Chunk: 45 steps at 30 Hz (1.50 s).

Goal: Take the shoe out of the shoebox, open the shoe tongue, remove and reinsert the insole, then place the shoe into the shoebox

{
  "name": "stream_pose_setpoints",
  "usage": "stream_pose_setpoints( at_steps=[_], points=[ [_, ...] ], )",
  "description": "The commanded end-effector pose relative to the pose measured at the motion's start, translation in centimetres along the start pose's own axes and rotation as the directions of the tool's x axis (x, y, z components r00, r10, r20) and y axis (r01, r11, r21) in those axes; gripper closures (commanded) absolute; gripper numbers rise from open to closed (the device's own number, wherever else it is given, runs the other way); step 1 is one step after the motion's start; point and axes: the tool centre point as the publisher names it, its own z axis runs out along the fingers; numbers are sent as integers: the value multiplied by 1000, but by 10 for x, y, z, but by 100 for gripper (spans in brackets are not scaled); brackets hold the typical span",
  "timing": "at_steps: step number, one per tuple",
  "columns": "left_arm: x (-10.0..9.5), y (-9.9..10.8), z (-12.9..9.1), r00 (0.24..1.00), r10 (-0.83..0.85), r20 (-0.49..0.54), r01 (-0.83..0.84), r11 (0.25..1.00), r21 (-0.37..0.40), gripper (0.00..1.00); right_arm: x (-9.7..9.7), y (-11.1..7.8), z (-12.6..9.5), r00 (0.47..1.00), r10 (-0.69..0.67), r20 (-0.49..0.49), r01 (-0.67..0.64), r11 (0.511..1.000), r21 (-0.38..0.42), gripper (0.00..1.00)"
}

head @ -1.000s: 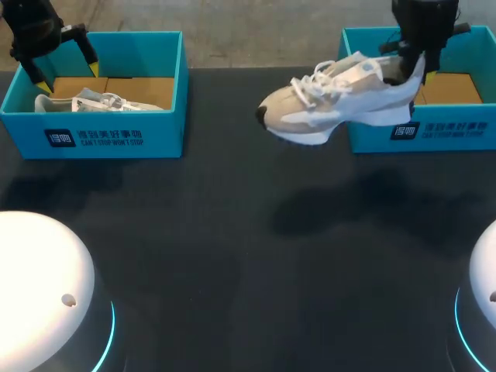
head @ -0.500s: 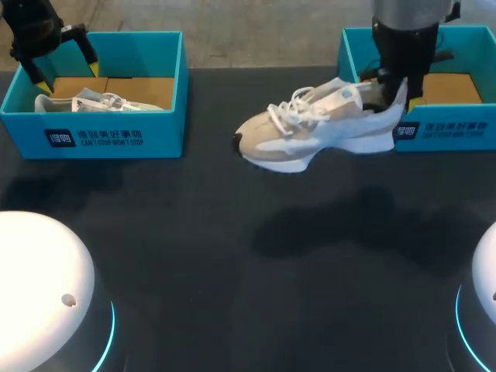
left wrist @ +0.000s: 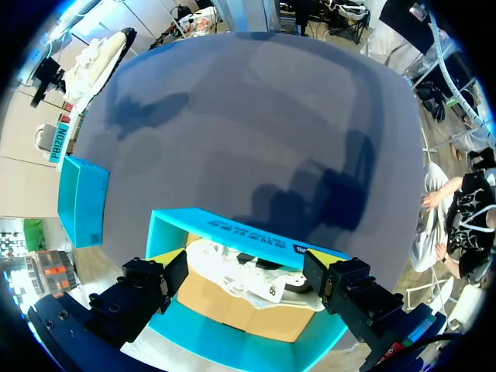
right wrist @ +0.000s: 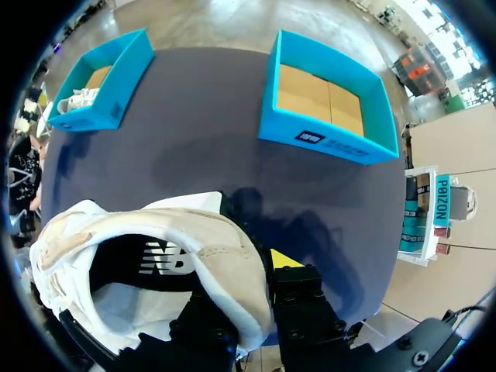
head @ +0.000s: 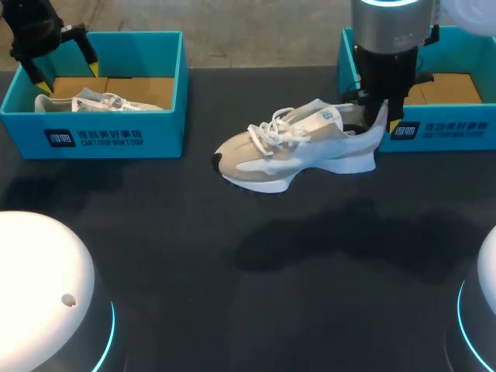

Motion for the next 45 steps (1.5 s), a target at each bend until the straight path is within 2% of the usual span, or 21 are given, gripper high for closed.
stream_pose_setpoints(
  at_steps=[1, 23, 30, 45],
  points=[
    [0, 0, 0, 1000, 1, 0, -1, 1000, 0, 0, 7, -5, 2, 1000, 8, -12, -8, 1000, 7, 100],
    [0, 0, 0, 1000, 1, 0, -1, 1000, 0, 0, 11, -8, 4, 1000, 10, 5, -10, 1000, 16, 100],
    [0, 0, 0, 1000, 1, 0, -1, 1000, 0, 0, 38, -13, 22, 998, -31, 57, 31, 1000, 1, 100],
    [0, 0, 0, 1000, 1, 0, -1, 1000, 0, 0, 90, -27, 56, 993, -69, 95, 69, 998, 4, 100]
  ],
)
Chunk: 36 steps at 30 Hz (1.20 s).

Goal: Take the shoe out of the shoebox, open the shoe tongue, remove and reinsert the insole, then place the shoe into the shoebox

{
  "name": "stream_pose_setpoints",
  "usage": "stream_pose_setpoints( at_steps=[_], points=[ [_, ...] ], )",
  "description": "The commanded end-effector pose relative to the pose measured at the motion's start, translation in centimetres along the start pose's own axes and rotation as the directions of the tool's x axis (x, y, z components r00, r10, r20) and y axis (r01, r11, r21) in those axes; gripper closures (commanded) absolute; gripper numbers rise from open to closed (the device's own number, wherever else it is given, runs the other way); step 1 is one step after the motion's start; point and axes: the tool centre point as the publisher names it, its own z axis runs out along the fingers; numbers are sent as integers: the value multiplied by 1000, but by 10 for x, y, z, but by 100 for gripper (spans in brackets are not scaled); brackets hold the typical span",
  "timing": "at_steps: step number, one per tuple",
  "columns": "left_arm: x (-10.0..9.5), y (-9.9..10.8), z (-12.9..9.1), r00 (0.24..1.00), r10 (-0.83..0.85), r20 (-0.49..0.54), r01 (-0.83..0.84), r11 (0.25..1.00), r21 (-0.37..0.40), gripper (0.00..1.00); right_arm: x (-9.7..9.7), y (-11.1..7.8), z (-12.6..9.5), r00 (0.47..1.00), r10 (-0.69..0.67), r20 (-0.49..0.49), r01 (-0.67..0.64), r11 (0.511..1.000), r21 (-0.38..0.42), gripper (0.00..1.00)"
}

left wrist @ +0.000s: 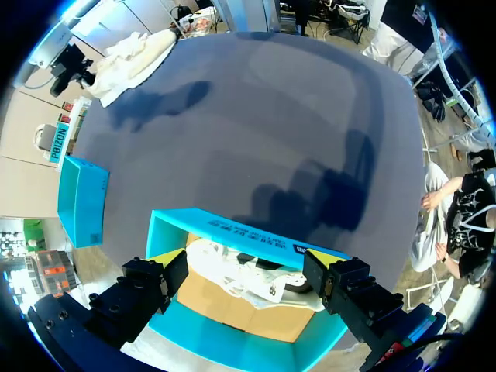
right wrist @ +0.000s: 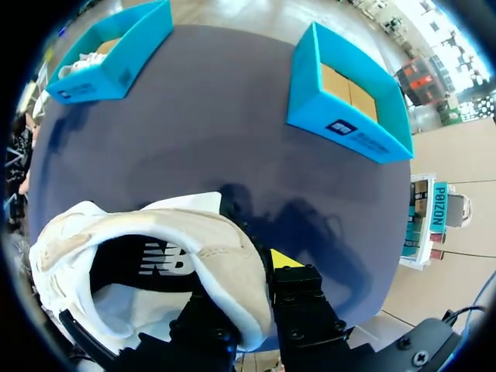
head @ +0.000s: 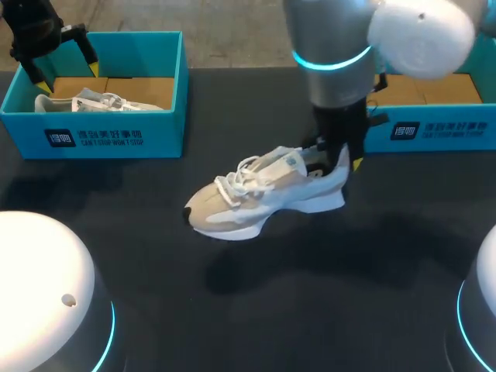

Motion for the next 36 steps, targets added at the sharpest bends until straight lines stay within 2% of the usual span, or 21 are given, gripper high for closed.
stream_pose_setpoints(
  at_steps=[1, 16, 36],
  points=[
    [0, 0, 0, 1000, 1, 0, -1, 1000, 0, 0, 23, 3, 14, 1000, -3, 27, 3, 1000, 0, 100],
    [0, 0, 0, 1000, 1, 0, -1, 1000, 0, 0, 51, -1, 77, 1000, 18, 6, -18, 1000, -4, 100],
    [0, 0, 0, 1000, 1, 0, -1, 1000, 0, 0, 69, 6, 130, 998, 24, 66, -22, 999, -28, 100]
  ],
)
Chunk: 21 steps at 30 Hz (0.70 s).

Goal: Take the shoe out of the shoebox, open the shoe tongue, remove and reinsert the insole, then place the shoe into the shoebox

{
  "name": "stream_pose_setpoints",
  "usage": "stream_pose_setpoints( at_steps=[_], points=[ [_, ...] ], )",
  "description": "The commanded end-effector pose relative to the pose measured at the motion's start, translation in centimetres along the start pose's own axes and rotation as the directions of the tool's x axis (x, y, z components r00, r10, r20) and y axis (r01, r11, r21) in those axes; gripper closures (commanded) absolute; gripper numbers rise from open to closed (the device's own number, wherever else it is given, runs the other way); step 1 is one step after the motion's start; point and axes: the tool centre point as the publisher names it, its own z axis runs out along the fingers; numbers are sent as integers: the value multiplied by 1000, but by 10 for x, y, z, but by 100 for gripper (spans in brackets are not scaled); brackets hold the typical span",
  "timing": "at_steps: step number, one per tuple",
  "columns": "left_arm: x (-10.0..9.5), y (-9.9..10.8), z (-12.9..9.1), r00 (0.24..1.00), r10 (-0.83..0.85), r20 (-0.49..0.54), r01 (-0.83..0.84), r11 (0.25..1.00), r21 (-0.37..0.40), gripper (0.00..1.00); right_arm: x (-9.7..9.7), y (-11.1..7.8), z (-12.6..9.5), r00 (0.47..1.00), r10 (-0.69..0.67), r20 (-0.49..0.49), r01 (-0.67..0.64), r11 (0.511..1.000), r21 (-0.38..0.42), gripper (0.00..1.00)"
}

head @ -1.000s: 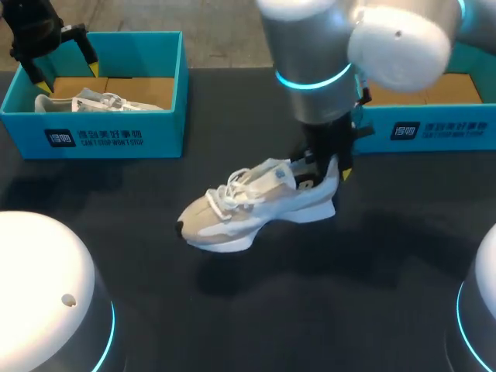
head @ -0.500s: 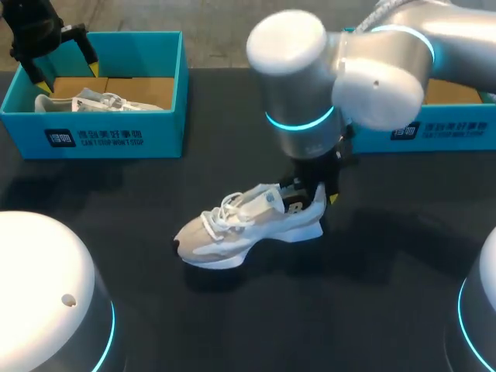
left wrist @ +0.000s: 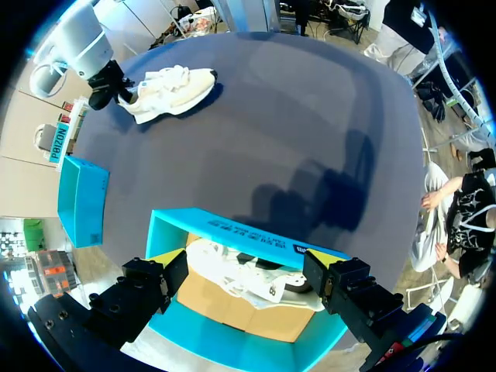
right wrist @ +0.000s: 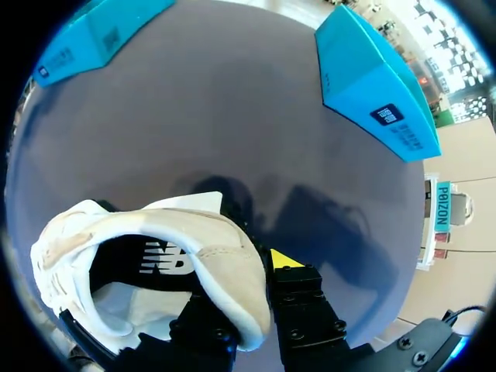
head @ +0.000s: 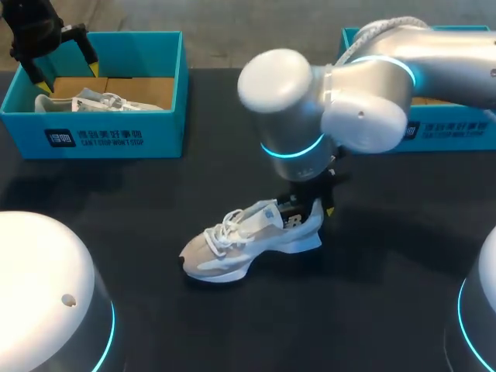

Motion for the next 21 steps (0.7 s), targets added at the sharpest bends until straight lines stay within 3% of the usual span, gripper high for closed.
stream_pose_setpoints(
  at_steps=[1, 12, 13, 15, 16, 17, 21],
  points=[
    [0, 0, 0, 1000, 1, -1, -1, 1000, 0, 0, 12, 3, 9, 1000, 2, 7, -2, 1000, 4, 100],
    [0, 0, 0, 1000, 1, -1, -1, 1000, 0, 0, 14, 5, 21, 1000, 17, 25, -17, 1000, -5, 100],
    [0, 0, 0, 1000, 1, -1, -1, 1000, 0, 0, 14, 5, 21, 1000, 18, 25, -18, 1000, -5, 89],
    [0, 0, 0, 1000, 1, -1, -1, 1000, 0, 0, 14, 5, 15, 1000, 21, 20, -21, 1000, -6, 56],
    [0, 0, 0, 1000, 1, -1, -1, 1000, 0, 0, 13, 4, 12, 1000, 23, 18, -23, 1000, -9, 7],
    [0, 0, 0, 1000, 1, -1, -1, 1000, 0, 0, 13, 4, 10, 1000, 23, 18, -22, 1000, -10, 1],
    [0, 0, 0, 1000, 1, -1, -1, 1000, 0, 0, 9, 3, -3, 1000, 21, 13, -20, 1000, -17, 0]
  ],
)
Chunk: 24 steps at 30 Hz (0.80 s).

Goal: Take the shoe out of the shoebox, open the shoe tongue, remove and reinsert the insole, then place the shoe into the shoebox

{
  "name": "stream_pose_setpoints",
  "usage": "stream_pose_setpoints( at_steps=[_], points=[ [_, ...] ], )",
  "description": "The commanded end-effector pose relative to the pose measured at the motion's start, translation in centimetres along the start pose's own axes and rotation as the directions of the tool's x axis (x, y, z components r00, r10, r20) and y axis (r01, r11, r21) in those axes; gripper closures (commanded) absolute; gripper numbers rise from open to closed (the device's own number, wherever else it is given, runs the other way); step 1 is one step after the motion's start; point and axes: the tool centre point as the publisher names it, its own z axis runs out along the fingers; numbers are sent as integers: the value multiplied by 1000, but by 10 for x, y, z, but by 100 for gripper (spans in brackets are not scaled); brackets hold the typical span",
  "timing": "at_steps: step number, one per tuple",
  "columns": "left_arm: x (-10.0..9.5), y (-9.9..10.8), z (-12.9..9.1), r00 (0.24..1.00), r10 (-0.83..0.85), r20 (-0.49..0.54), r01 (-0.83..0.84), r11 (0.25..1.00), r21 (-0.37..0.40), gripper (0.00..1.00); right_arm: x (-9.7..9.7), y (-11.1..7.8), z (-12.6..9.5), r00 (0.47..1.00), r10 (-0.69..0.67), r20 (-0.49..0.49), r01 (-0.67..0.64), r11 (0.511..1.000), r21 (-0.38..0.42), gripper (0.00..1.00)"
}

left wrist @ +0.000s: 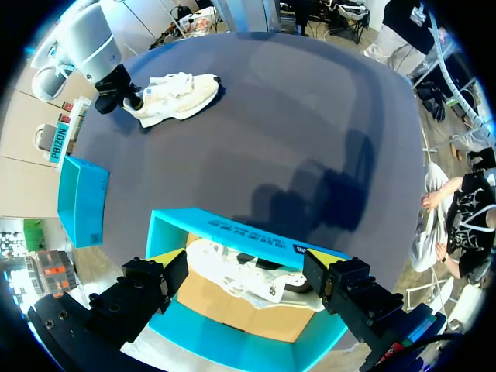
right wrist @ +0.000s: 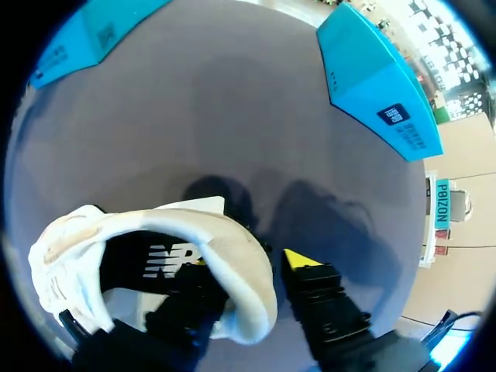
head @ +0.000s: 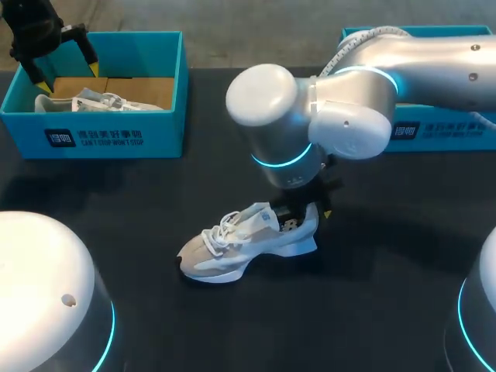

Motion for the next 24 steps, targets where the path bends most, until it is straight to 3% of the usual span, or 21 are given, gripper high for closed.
stream_pose_setpoints(
  at_steps=[1, 7, 16, 20, 24],
  points=[
    [0, 0, 0, 1000, 1, -1, -1, 1000, 0, 0, -5, -3, -16, 1000, 3, -8, -3, 1000, -9, 0],
    [0, 0, 0, 1000, 1, -1, -1, 1000, 0, 0, -12, -3, -37, 999, -25, -24, 24, 999, -31, 0],
    [0, 0, 0, 1000, 1, -1, -1, 1000, 0, 0, -27, 4, -61, 961, -202, -187, 182, 976, -119, 0],
    [0, 0, 0, 1000, 1, -1, -1, 1000, 0, 0, -32, 9, -67, 916, -341, -214, 300, 933, -199, 0],
    [0, 0, 0, 1000, 1, -1, -1, 1000, 0, 0, -35, 11, -73, 836, -506, -212, 441, 850, -289, 0]
  ],
)
